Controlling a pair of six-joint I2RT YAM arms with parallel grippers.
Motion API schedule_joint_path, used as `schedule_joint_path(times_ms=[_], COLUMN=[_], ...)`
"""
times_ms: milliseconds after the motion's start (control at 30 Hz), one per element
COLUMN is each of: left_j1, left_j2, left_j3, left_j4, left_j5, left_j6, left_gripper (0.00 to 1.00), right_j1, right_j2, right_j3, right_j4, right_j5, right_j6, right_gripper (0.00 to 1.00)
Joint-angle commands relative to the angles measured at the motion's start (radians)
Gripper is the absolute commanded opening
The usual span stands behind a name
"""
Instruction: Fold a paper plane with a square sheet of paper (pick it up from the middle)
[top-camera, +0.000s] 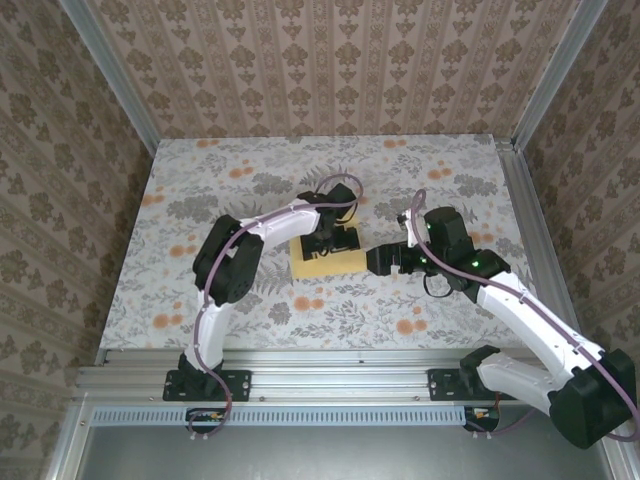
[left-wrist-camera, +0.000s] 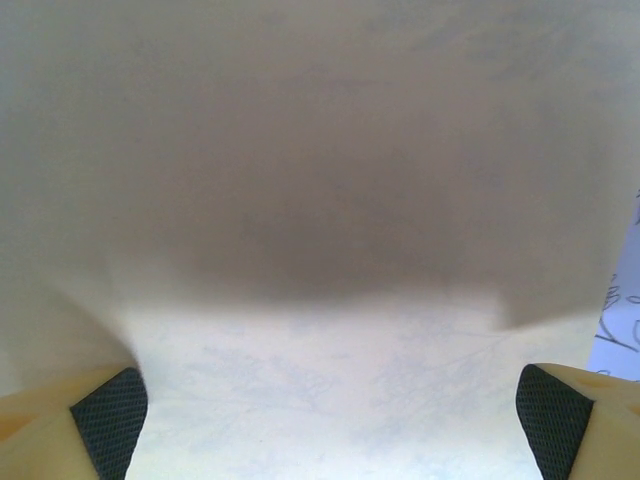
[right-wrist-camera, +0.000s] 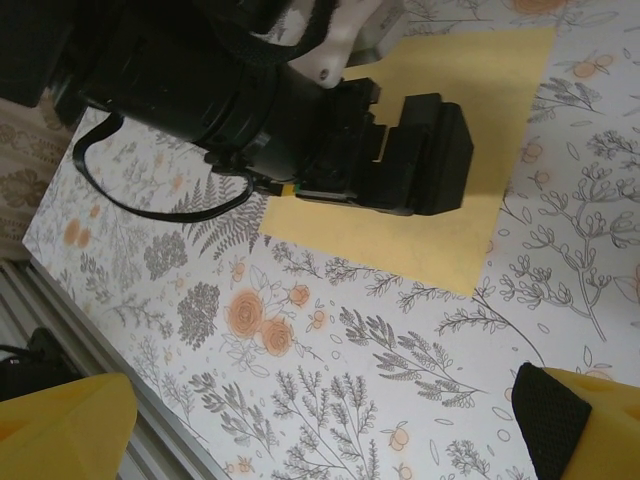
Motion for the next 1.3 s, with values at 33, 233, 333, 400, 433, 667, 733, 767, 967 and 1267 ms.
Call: schedule_joint_path(times_ms=[33,233,333,400,433,667,733,767,967,1267], left_j1=[0.044,0.121,0.175,0.214,0.231,0.355,0.370,0.383,0.416,0.442], left_j2=[-0.146,-0.366,-0.462,-0.519,-0.542,-0.677,-0.692,-0.696,-0.734,-0.732], left_j3=[-0.078,-0.250,-0.325,-0.375,-0.399,-0.595,-0.629,-0.651,-0.708,-0.751], left_j4=[-0.080,-0.035,-0.029,-0.014,0.007,0.218,0.251,0.276,0.352,0.353], left_j5=[-0.012,0.051,0.097,0.133,0.167,0.374,0.384,0.403,0.468,0.503], left_j6=[0.064,0.228,0.284,0.330,0.349,0.426,0.456,0.460,0.467,0.476], left_gripper=[1.00,1.00,1.00,1.00,1.00,1.00,1.00,1.00,1.00,1.00], right_j1=[0.014,0.110,0.160,0.198,0.210,0.248,0.258,0.259,0.290,0.302], right_j2=[0.027,0.125,0.188,0.240,0.254,0.484,0.545,0.582,0.750,0.956], right_j3=[0.021,0.118,0.178,0.207,0.217,0.367,0.405,0.422,0.561,0.748], right_j4=[-0.045,-0.105,-0.131,-0.125,-0.119,-0.126,-0.130,-0.130,-0.205,-0.263], right_j5=[0.064,0.216,0.294,0.348,0.362,0.388,0.427,0.444,0.526,0.573], right_j6=[0.119,0.163,0.190,0.203,0.205,0.214,0.209,0.221,0.232,0.256], right_gripper=[1.00,1.00,1.00,1.00,1.00,1.00,1.00,1.00,0.99,0.98])
